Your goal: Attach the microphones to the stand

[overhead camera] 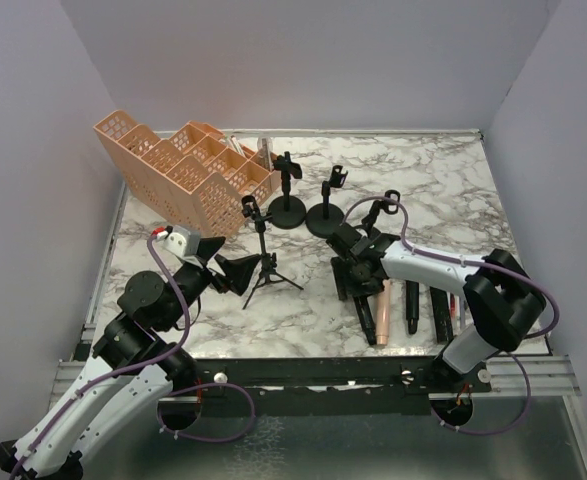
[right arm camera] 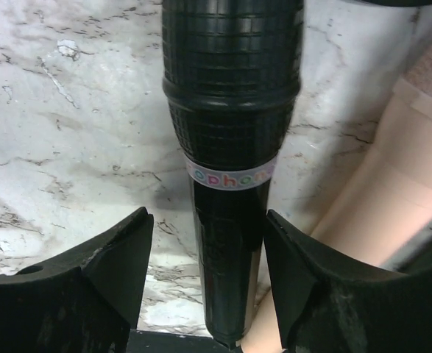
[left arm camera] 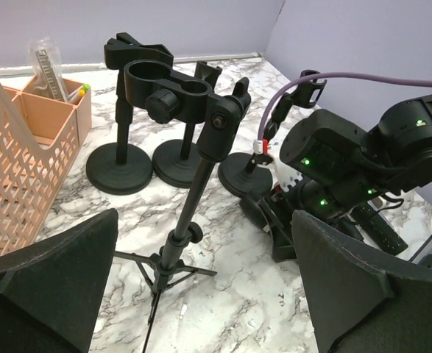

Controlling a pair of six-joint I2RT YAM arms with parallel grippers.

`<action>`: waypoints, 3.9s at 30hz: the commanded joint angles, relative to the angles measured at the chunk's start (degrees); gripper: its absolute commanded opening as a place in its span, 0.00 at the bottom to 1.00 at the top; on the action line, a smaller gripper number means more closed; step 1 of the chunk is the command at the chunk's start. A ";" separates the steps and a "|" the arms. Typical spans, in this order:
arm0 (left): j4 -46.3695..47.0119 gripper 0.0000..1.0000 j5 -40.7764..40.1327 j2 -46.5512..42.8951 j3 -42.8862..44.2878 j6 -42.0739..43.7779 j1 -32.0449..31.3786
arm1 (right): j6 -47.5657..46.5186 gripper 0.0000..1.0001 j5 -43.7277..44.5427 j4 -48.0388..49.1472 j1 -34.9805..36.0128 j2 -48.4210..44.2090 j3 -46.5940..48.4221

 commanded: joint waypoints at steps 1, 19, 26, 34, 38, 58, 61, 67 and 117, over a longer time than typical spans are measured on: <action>1.62 0.99 2.02 -0.54 -0.45 -0.11 -0.30 | -2.03 0.63 -2.89 4.47 0.67 1.70 -1.18; -1.21 0.99 -1.95 1.37 2.73 -1.97 -0.31 | -2.36 0.08 5.03 7.31 2.65 -0.71 2.20; -5.96 0.99 -6.22 -0.24 1.70 -2.33 -0.31 | -6.07 0.00 5.58 14.89 2.77 -12.08 7.94; -3.78 0.98 -6.04 -1.65 -1.51 -6.72 -0.31 | -18.08 0.00 3.52 36.46 2.75 -19.18 17.29; 0.01 0.96 -4.18 -1.17 -3.15 -8.07 -0.31 | -22.54 0.00 -2.01 43.15 2.75 -15.14 27.56; 26.64 0.73 -0.50 6.93 -12.04 -7.82 -0.31 | -19.21 0.00 -30.01 53.79 2.80 4.99 46.42; 28.83 0.67 -3.33 7.52 -12.93 -8.51 -0.26 | -19.70 0.00 -29.44 54.21 2.80 6.00 46.51; 31.00 0.64 -3.38 9.42 -13.04 -6.70 -0.30 | -20.55 0.00 -31.86 52.39 2.84 6.64 46.50; 36.59 0.44 1.08 14.08 -13.66 -5.44 -0.31 | -29.01 0.00 -40.45 28.26 2.75 9.34 36.76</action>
